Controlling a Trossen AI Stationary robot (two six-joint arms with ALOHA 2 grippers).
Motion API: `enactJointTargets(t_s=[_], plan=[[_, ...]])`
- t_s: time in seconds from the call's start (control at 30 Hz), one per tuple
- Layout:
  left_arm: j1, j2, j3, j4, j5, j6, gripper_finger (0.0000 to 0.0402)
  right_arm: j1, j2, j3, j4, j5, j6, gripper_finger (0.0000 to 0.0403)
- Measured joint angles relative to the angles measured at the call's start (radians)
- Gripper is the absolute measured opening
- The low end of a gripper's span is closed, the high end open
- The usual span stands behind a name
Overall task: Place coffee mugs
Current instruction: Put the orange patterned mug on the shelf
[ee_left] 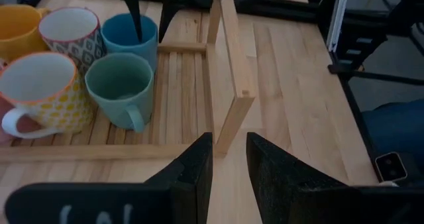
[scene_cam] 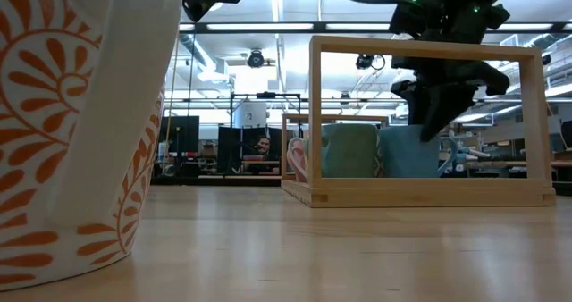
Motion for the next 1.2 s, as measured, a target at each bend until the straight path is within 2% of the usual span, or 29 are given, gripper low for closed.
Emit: enactJointTargets(t_s=[0.43, 0.7, 0.93, 1.2], plan=[[0.000, 0.000, 0.000, 0.016, 0.000, -0.019, 0.0098, 0.005, -0.001, 0.163, -0.098, 0.000, 0.000, 0.0154], [-0.018, 0.007, 0.000, 0.024, 0.008, -0.048, 0.0098, 0.049, -0.001, 0.283, -0.164, 0.000, 0.000, 0.0154], [-0.132, 0.089, 0.000, 0.099, 0.012, -0.111, 0.0098, 0.126, -0.002, 0.359, -0.163, -0.001, 0.005, 0.0155], [-0.286, 0.203, 0.000, 0.183, 0.012, -0.116, 0.0098, 0.213, -0.002, 0.366, -0.140, -0.007, 0.007, 0.0155]])
